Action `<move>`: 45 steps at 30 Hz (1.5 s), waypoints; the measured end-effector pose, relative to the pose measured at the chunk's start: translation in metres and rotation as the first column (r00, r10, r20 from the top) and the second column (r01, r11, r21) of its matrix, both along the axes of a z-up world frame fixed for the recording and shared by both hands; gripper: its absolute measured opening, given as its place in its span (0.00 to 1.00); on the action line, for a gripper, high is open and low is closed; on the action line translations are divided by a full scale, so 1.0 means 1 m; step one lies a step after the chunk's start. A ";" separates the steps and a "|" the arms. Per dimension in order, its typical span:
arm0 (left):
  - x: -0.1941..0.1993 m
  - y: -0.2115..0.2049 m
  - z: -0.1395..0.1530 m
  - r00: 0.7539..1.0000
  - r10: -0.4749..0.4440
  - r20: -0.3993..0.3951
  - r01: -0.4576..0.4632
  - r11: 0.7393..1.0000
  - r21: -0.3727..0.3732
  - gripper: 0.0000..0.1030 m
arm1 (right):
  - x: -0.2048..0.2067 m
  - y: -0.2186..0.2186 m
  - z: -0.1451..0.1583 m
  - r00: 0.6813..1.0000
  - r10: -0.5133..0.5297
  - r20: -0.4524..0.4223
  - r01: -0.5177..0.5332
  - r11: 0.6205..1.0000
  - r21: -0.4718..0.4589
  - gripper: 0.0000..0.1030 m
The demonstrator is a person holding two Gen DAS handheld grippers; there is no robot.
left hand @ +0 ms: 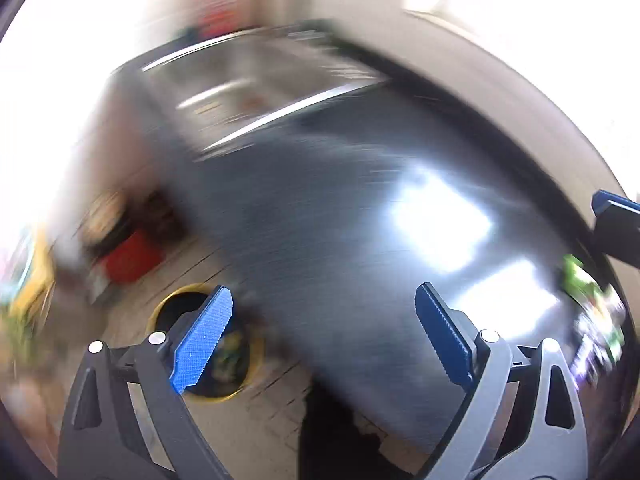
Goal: Collect trash
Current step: 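Return both tools to the counter above the trash pile, then grasp the green juice box with the left tool while the right tool grasps the green toy car shell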
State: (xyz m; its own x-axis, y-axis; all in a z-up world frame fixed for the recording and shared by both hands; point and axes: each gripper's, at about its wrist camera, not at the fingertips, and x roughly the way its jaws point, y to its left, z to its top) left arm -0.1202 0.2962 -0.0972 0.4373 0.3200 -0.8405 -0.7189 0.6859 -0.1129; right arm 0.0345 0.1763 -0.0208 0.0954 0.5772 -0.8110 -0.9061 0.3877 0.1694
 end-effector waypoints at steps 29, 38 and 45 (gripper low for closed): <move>0.237 -0.266 0.031 0.567 -0.823 -0.038 0.822 0.562 0.089 0.88 | 0.115 -0.392 -0.038 0.548 -0.836 0.037 0.833 0.541 -0.112 0.83; 0.310 -0.251 -0.027 0.445 -0.888 -0.116 0.896 0.442 0.051 0.87 | 0.174 -0.390 -0.096 0.494 -0.868 0.042 0.853 0.475 -0.215 0.77; 0.357 -0.251 -0.075 0.330 -0.933 -0.143 0.943 0.333 0.001 0.87 | 0.217 -0.390 -0.144 0.455 -0.889 0.046 0.853 0.421 -0.309 0.74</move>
State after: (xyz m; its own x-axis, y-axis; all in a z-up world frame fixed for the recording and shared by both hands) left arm 0.2368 0.0457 -0.1722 0.4068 -0.1880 -0.8940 0.4041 0.9147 -0.0084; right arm 0.2512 -0.2136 -0.1652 0.3287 0.0123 -0.9444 -0.0387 0.9992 -0.0005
